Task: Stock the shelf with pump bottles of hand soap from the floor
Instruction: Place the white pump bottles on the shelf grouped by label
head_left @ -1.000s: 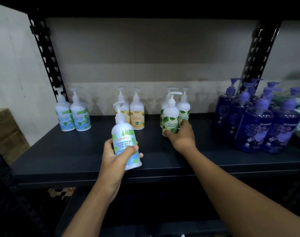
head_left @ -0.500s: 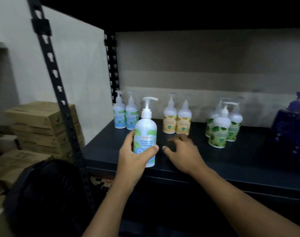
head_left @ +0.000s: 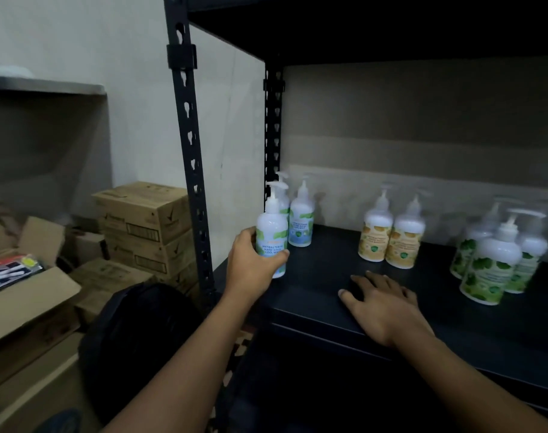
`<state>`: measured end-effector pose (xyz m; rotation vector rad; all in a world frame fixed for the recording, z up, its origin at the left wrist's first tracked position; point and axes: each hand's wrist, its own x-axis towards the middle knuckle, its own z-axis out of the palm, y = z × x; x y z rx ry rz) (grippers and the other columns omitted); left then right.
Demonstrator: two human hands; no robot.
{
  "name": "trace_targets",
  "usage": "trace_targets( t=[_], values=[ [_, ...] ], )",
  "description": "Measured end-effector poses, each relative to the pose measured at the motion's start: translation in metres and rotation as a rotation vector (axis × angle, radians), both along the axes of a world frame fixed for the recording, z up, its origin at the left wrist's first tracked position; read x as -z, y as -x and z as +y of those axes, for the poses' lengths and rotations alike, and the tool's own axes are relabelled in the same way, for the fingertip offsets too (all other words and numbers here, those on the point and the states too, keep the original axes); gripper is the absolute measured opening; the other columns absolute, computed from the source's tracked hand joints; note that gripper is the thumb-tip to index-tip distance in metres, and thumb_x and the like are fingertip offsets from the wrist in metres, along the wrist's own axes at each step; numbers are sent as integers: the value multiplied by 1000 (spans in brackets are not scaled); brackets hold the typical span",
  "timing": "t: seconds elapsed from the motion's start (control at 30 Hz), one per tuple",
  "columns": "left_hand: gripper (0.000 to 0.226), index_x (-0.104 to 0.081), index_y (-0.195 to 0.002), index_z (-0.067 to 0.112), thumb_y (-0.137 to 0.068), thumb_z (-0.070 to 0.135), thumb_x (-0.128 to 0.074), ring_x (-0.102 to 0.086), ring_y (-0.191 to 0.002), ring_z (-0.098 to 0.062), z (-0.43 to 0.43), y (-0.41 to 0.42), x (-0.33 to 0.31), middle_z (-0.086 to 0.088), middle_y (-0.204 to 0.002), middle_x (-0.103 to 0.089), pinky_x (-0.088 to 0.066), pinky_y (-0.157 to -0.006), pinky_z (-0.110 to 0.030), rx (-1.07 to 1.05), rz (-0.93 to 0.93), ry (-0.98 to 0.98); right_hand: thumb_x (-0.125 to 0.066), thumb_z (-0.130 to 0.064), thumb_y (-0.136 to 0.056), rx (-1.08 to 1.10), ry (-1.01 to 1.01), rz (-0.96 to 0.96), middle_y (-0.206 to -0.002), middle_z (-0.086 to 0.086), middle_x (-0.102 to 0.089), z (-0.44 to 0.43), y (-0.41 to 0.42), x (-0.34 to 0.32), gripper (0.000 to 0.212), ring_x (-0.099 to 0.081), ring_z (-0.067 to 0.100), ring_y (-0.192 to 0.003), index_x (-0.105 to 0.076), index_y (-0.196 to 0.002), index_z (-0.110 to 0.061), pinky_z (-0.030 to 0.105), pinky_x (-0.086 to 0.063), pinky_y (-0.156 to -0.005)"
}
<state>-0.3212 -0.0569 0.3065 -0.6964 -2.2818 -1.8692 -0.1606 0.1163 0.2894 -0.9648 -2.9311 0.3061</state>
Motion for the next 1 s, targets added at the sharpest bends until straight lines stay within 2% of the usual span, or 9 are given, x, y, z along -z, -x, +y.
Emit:
trace_targets(
  t=[0.13,0.2,0.33,0.4,0.5,0.67,0.77,0.87,1.0],
  values=[
    [47,-54,-110,27,-75,19,-85,-64,-91,-12,5,17,4,6,-102,-65,-47,-74,-23,-13,13,52,-22,-69,-97,1,-6,5,-167,-5,-15,-2,-2,-1,65,-10,21,-154,-26,-155,-39,46,-11,-121],
    [47,-58,-114,22,-76,19,-84,-63,-90,-10,6,23,7,8,-100,-63,-45,-71,-19,-11,11,65,-22,-69,-97,4,-2,8,-167,-5,-16,-2,-2,-2,65,-11,21,-154,-26,-155,-39,46,-11,-121],
    [65,-54,-130,16,-74,22,-87,-62,-93,-9,5,29,13,10,-107,-61,-48,-80,-25,-3,-8,73,-22,-69,-97,6,-10,6,-167,-4,-17,-2,-2,-1,66,-11,21,-154,-27,-155,-38,46,-11,-122],
    [70,-53,-126,14,-69,26,-91,-62,-93,-10,4,30,15,7,-110,-61,-48,-76,-21,-20,-19,97,-22,-69,-96,6,-11,11,-167,-4,-17,-3,-2,-1,66,-12,21,-153,-27,-155,-38,47,-11,-122],
    [60,-56,-109,15,-65,30,-94,-63,-87,-14,2,33,17,-2,-112,-64,-43,-62,-16,-61,2,187,-23,-68,-96,7,-18,17,-167,-4,-18,-4,-2,-1,65,-12,22,-153,-28,-154,-38,47,-12,-121],
    [57,-62,-120,8,-73,23,-90,-61,-86,-12,9,37,14,-2,-112,-71,-43,-69,-18,-49,-31,197,-22,-69,-96,11,-22,19,-166,-4,-19,-4,-1,0,66,-13,22,-153,-29,-154,-38,47,-12,-121],
    [56,-57,-121,7,-77,24,-87,-56,-86,-11,17,40,12,1,-107,-66,-38,-59,-11,-73,-65,192,-22,-69,-97,10,-16,15,-167,-4,-18,-4,-2,-1,66,-12,21,-153,-28,-154,-38,46,-11,-121],
    [49,-59,-120,7,-81,25,-84,-56,-88,-12,27,46,13,-7,-119,-70,-42,-74,-22,-82,-49,209,-22,-68,-97,9,-12,18,-167,-5,-17,-4,-2,-1,65,-11,21,-153,-27,-155,-38,46,-10,-121],
    [48,-60,-120,9,-82,26,-82,-58,-90,-15,36,51,14,-8,-121,-69,-44,-77,-25,-104,-67,204,-22,-68,-97,9,-10,13,-167,-5,-16,-4,-1,-2,66,-10,21,-154,-27,-155,-38,46,-10,-121]
  ],
)
